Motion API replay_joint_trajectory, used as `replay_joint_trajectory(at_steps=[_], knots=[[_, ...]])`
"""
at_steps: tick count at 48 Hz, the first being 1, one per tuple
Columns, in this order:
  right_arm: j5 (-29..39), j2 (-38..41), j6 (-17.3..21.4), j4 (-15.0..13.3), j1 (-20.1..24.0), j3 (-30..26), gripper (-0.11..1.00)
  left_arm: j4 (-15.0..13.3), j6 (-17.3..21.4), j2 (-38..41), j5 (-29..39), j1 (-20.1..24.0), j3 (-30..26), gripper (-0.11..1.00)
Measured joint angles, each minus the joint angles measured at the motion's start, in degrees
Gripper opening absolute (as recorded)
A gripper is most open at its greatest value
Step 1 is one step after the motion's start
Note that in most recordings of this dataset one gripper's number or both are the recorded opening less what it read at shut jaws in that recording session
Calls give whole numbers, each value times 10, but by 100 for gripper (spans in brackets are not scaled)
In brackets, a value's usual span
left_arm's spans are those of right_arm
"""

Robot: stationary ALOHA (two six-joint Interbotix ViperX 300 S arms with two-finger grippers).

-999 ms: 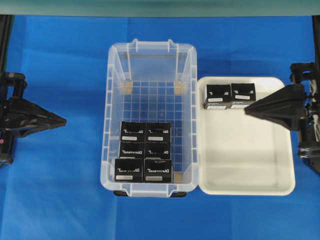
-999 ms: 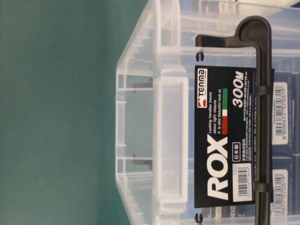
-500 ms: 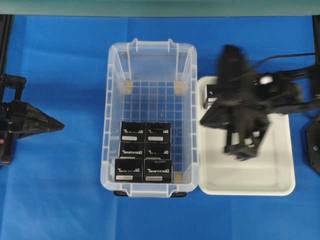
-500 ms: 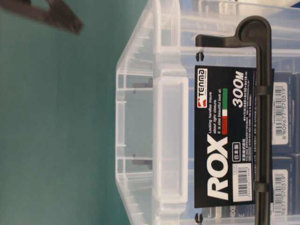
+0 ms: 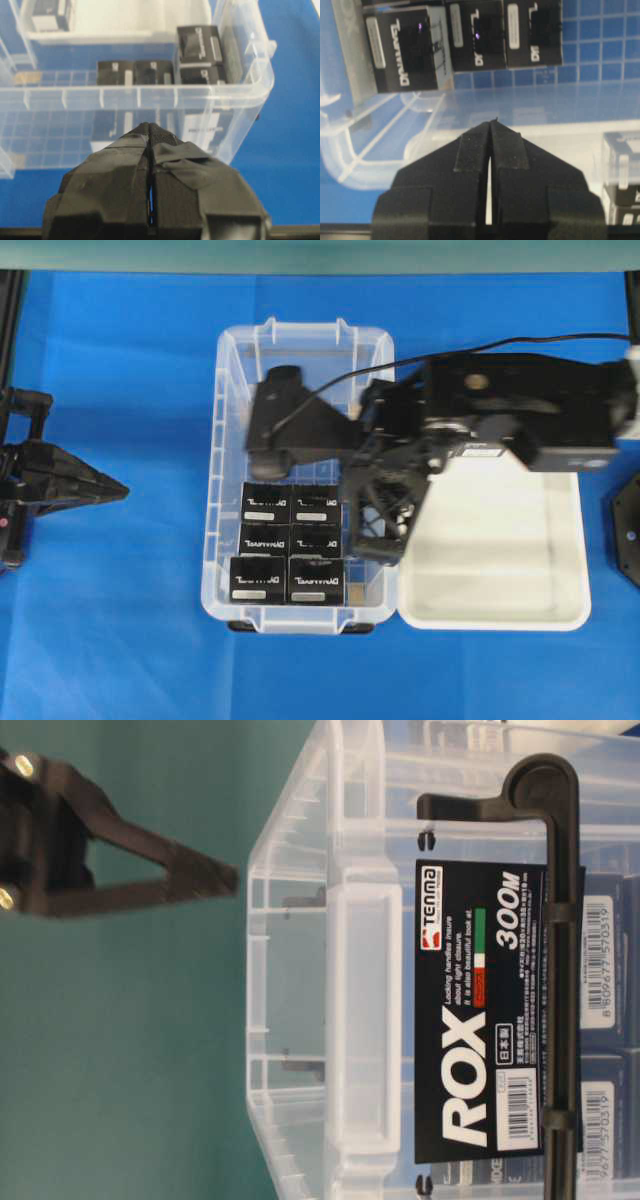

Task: Pick the box from inside the plastic case
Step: 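Lower the open right gripper around a black box in the case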

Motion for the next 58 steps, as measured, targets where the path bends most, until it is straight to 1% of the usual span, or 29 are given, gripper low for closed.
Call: replay_joint_trajectory(at_steps=[5, 9, 10, 13, 18, 20, 23, 25, 28, 32, 35, 40, 47, 50, 53, 58], knots=[[0, 22, -25, 0, -1, -15, 13, 1, 0, 0, 0, 0, -3, -5], [0, 37, -42, 1, -2, -22, 26, 1, 0, 0, 0, 0, -4, -5], [0, 40, -45, 2, -2, -22, 30, 0, 0, 0, 1, 0, -4, -5], [-2, 50, -52, 9, -3, -23, 47, 0, -2, 0, 0, 0, -4, -5], [-16, 61, -60, 25, -4, -23, 77, 0, -11, 1, 0, 0, -3, -5], [-27, 63, -65, 27, -4, -22, 87, 0, -15, 1, 1, 0, -4, -5], [-54, 64, -72, 29, -4, -17, 97, 1, -23, 0, 1, 0, -4, -5], [-70, 64, -72, 29, -4, -14, 99, 0, -29, 1, 1, 0, -4, -5], [-90, 65, -73, 31, -4, -10, 98, 0, -33, 1, 1, 0, -4, -5], [-96, 65, -73, 43, -5, -5, 98, 1, -42, 1, 0, 0, -3, -5], [-86, 66, -76, 66, -9, -4, 98, 0, -43, 2, 1, 0, -4, -5], [-66, 69, -93, 120, -19, 1, 98, 0, -49, 5, 0, 0, -4, -5], [-64, 70, -146, 186, -35, 13, 98, 0, -49, 11, 1, 0, -4, -5], [-69, 72, -161, 208, -39, 18, 98, 0, -49, 11, 1, 0, -4, -5], [-76, 75, -169, 223, -40, 24, 98, 0, -49, 12, 1, 0, -4, -5], [-88, 79, -171, 229, -40, 34, 98, 0, -49, 12, 1, 0, -4, -5]])
